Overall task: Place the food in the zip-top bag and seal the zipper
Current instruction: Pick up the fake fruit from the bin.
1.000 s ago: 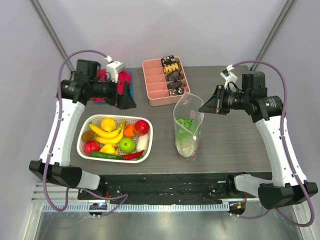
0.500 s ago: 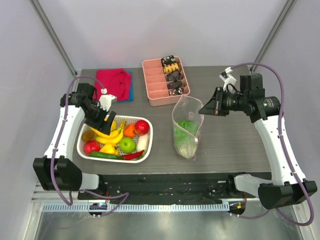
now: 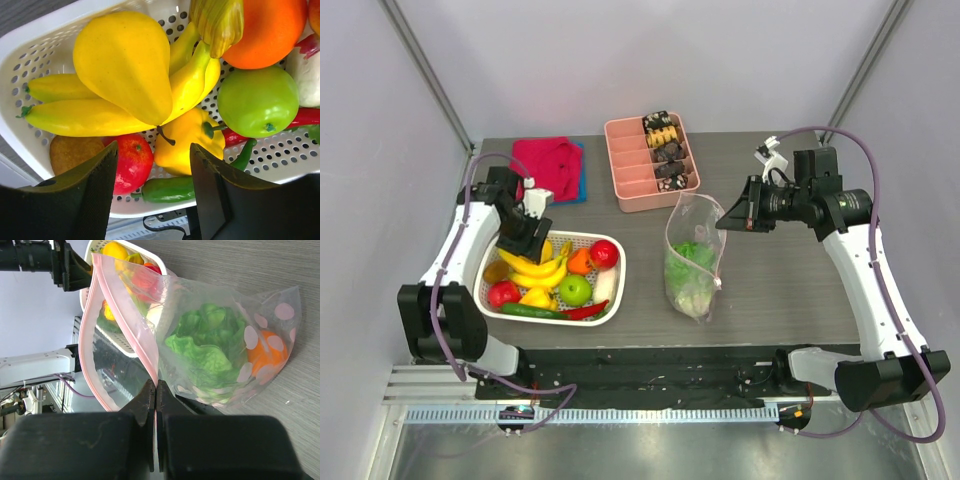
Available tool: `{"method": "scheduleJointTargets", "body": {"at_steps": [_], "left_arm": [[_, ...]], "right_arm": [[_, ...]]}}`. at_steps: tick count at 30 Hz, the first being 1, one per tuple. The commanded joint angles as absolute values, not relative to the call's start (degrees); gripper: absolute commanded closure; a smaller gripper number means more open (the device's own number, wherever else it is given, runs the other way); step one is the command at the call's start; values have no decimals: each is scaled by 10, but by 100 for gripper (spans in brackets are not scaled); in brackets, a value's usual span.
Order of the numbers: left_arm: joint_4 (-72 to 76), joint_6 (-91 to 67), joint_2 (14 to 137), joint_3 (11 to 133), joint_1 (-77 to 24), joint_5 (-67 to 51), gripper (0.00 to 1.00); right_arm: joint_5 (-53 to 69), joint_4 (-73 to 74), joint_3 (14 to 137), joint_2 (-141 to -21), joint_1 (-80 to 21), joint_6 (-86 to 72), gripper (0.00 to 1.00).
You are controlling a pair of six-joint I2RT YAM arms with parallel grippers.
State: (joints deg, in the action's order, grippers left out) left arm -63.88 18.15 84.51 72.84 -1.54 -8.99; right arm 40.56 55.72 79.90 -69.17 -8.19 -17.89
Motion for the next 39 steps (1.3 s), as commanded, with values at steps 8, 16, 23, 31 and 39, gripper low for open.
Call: {"method": "scheduleJointTargets", "body": {"at_steps": [8, 16, 23, 31, 39], "left_arm": [[-589, 155, 886, 708, -27, -86, 52], [-537, 109, 856, 709, -33, -48, 0], [-468, 31, 864, 689, -56, 52, 0], [-440, -30, 907, 686, -63, 58, 2], [-410, -62, 931, 666, -68, 60, 10]], "right_arm": [[404, 538, 803, -691, -84, -172, 99], [405, 541, 802, -687, -84, -172, 99], [406, 540, 802, -692, -83, -172, 99], [404, 541, 803, -689, -83, -170, 99], [404, 542, 802, -691, -84, -167, 99]]}}
